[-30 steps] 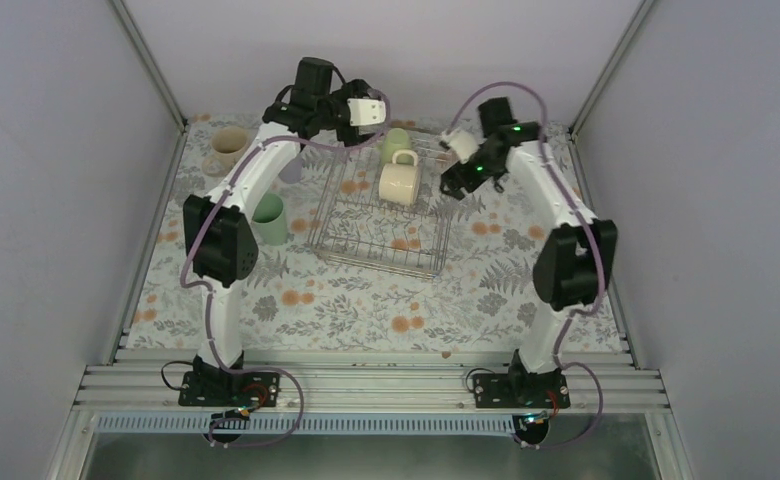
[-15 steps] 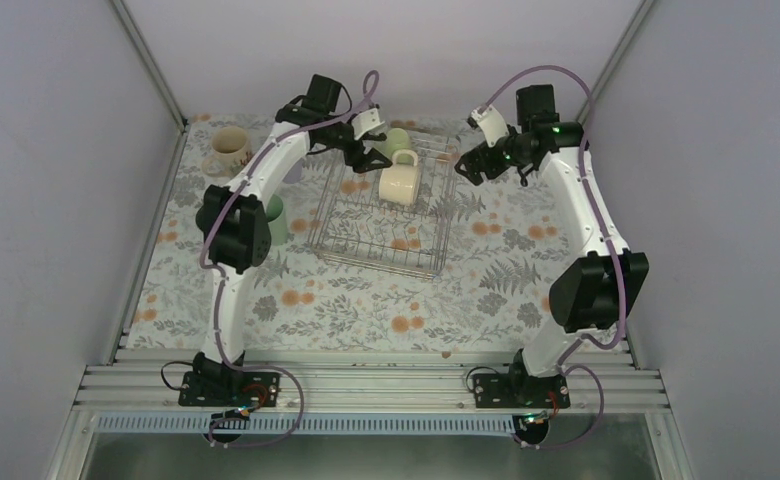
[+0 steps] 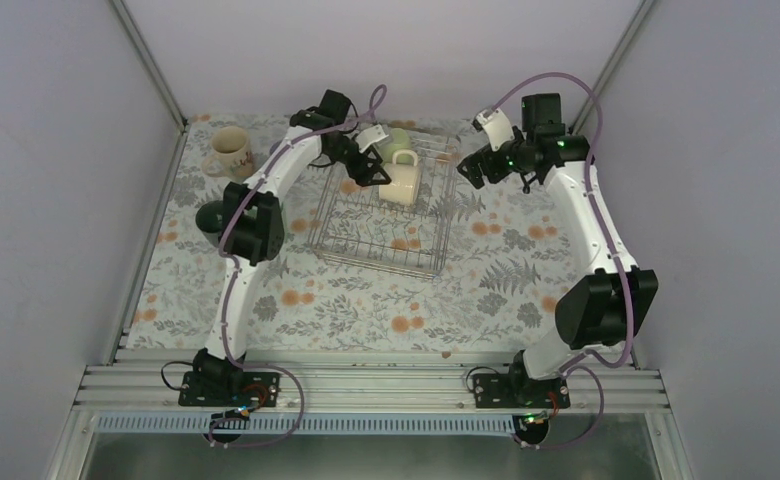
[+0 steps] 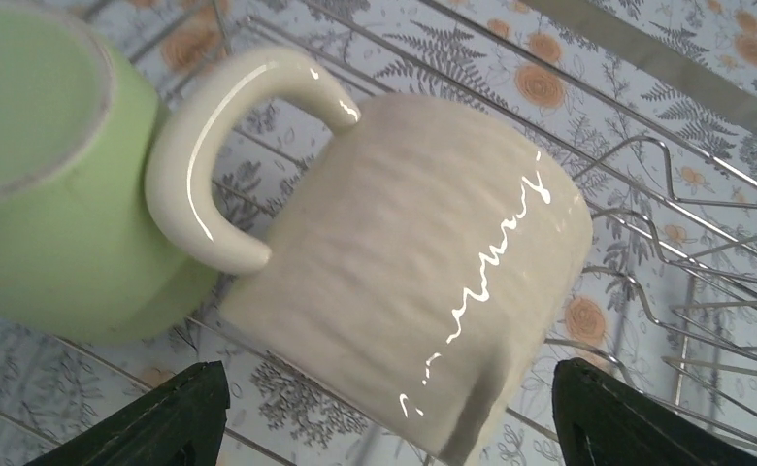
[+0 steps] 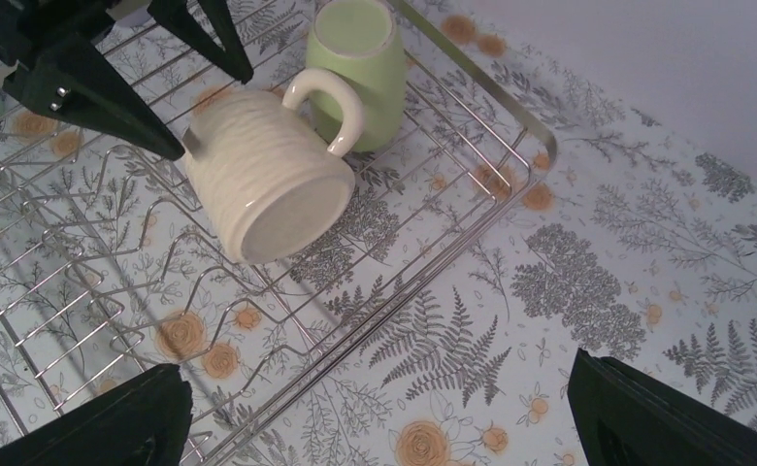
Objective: Unload the cups from the dish rack
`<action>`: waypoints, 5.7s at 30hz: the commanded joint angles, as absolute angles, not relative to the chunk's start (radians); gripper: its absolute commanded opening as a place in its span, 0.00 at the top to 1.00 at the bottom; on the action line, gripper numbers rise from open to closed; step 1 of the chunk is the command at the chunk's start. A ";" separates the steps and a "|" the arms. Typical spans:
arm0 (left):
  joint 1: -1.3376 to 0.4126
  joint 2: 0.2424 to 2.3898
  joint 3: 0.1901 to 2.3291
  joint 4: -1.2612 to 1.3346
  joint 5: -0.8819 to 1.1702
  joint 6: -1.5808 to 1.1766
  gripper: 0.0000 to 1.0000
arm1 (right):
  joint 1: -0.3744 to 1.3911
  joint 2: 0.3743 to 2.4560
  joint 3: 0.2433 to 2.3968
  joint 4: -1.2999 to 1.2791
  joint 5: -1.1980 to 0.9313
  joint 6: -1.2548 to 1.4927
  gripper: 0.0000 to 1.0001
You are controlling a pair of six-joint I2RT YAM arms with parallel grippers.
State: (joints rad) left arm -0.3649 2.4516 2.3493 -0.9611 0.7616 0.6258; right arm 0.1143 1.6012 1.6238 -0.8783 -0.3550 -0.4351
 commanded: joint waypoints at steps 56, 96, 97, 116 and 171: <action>-0.422 2.596 2.485 -1.005 1.160 0.518 0.98 | 0.104 1.593 1.596 -0.832 -0.390 -0.389 0.00; -0.622 2.105 2.242 -0.952 0.228 1.355 0.98 | 0.137 1.837 1.892 -1.145 -0.606 -1.228 0.08; -0.624 2.105 2.248 -0.954 0.230 1.357 0.98 | 0.144 1.834 1.883 -1.127 -0.608 -1.224 0.08; -0.655 2.148 2.301 -1.011 0.219 1.358 0.98 | 0.242 1.876 1.896 -0.901 -0.462 -1.079 0.48; -0.505 2.078 1.824 -0.063 0.084 1.030 0.03 | -0.225 1.591 1.346 -0.367 -0.467 -0.422 0.96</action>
